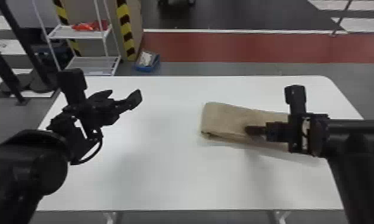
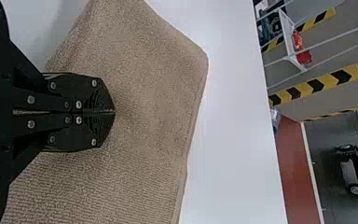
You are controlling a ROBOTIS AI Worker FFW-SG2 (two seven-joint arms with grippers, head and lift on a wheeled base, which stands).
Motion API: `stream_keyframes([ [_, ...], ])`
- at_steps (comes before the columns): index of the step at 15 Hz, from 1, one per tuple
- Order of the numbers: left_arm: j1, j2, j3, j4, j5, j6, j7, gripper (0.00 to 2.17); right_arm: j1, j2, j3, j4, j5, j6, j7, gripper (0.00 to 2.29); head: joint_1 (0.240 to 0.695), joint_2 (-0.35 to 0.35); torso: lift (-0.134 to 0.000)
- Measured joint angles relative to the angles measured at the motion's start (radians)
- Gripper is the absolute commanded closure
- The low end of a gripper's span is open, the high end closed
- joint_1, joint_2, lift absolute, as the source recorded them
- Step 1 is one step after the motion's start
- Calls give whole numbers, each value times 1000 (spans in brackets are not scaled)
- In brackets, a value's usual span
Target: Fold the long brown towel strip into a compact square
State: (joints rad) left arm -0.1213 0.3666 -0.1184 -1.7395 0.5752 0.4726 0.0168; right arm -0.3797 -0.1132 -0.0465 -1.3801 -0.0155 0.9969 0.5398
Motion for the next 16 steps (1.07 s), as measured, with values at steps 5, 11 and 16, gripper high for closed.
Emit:
stream_keyframes([
  [5, 2, 4, 4, -5, 4, 1, -1, 80, -55, 34, 60, 64, 2, -40, -12, 2111, 695, 58, -120],
  [11, 23, 23, 37, -10, 14, -6, -14, 83, -100, 65, 126, 142, 26, -153, -23, 2111, 694, 107, -120],
  [16, 37, 25, 42, -6, 14, -18, -23, 83, 65, -2, 18, -122, 5, -87, -82, 2111, 695, 52, -120],
])
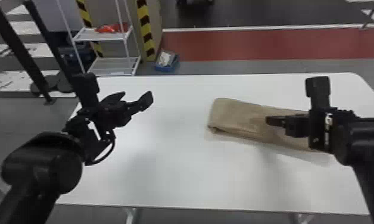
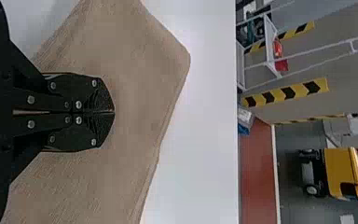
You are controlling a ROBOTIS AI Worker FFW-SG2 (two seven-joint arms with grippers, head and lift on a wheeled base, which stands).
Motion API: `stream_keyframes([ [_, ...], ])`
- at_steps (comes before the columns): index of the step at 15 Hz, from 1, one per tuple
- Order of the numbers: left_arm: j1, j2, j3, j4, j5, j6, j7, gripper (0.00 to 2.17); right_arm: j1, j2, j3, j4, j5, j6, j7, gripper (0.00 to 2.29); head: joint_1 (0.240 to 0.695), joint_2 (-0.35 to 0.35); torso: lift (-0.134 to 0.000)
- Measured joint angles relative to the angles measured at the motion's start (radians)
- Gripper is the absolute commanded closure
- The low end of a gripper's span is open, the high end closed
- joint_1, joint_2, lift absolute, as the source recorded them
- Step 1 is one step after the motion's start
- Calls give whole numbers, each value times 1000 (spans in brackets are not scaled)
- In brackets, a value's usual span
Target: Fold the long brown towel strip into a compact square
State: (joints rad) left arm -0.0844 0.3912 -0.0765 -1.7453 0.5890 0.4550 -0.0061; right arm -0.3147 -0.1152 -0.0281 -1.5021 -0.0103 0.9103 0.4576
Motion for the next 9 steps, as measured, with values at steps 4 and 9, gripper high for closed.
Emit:
stream_keyframes([
  [4, 0, -2, -12, -2, -3, -1, 0, 80, 80, -125, -130, -56, -112, 1, -23, 2115, 695, -59, -120],
  [9, -3, -13, -34, -1, -19, 1, 4, 80, 128, -180, -248, -55, -146, -29, 3, 2115, 695, -143, -120],
])
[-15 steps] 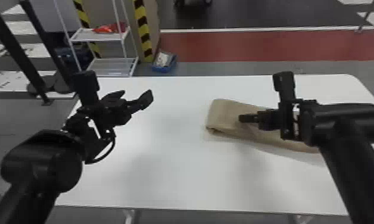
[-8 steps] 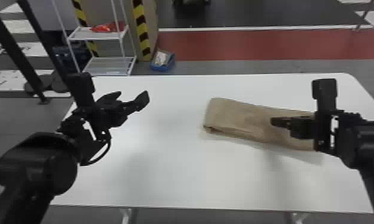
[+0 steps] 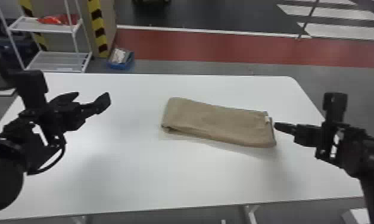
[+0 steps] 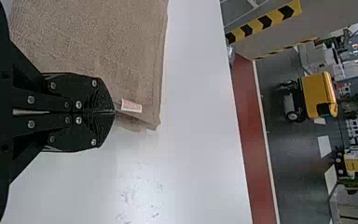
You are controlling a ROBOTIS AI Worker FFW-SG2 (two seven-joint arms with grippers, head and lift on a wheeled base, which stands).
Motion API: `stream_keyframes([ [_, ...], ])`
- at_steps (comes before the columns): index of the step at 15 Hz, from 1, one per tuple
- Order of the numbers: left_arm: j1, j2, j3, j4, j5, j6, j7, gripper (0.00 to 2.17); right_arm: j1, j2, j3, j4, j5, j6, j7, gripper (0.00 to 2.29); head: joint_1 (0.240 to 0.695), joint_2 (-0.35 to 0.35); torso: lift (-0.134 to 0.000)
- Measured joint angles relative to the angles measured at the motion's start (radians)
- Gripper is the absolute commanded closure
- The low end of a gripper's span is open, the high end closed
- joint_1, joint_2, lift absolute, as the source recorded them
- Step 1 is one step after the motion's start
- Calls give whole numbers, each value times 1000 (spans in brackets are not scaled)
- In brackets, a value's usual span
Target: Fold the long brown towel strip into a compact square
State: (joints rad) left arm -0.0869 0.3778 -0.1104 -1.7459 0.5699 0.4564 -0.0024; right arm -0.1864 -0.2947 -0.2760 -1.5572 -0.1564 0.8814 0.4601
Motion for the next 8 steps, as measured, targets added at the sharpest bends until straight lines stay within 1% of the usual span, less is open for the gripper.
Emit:
stream_keyframes([
  [2, -5, -6, -6, 0, -5, 0, 1, 80, -8, 0, -9, 11, 4, -3, 8, 2111, 695, -152, -120],
  [4, -6, -7, -8, -1, -7, 0, 0, 80, -24, 0, 4, 30, 10, -5, 8, 2111, 695, -149, -120],
  [8, -1, 6, 2, -4, 0, 1, -5, 80, -61, 8, 42, 115, 21, -35, 8, 2111, 695, -133, -120],
])
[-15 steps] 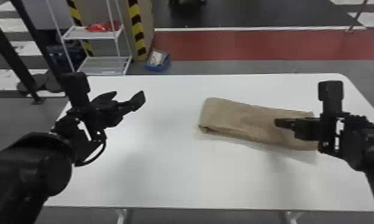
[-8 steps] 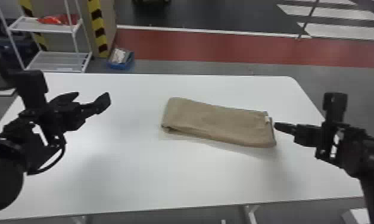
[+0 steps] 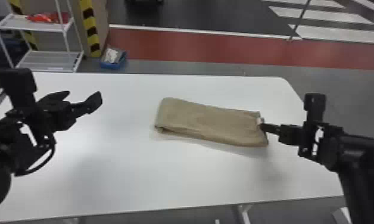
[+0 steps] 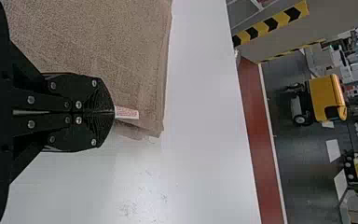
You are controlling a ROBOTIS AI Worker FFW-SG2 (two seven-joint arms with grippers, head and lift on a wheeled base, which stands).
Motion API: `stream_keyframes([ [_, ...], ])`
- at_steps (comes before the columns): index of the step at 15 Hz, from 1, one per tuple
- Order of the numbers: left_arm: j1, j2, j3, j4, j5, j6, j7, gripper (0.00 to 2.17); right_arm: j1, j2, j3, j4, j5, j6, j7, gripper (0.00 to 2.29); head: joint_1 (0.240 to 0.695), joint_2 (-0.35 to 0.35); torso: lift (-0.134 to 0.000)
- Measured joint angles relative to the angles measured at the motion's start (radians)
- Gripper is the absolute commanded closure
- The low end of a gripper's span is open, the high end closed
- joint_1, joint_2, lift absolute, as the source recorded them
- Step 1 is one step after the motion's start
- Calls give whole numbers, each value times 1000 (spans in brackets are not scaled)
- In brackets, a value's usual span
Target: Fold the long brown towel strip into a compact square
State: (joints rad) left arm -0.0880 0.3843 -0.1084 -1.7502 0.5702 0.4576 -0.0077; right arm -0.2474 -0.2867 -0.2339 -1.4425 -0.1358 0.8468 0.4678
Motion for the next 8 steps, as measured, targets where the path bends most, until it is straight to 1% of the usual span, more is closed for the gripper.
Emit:
stream_keyframes([
  [3, 2, 4, 6, 0, 2, -1, -5, 80, -30, 7, 25, 50, 2, -23, -5, 2111, 695, -117, -120],
  [8, 2, 4, 8, 1, 3, -1, -5, 80, -84, 18, 62, 82, 21, -31, -10, 2111, 695, -100, -120],
])
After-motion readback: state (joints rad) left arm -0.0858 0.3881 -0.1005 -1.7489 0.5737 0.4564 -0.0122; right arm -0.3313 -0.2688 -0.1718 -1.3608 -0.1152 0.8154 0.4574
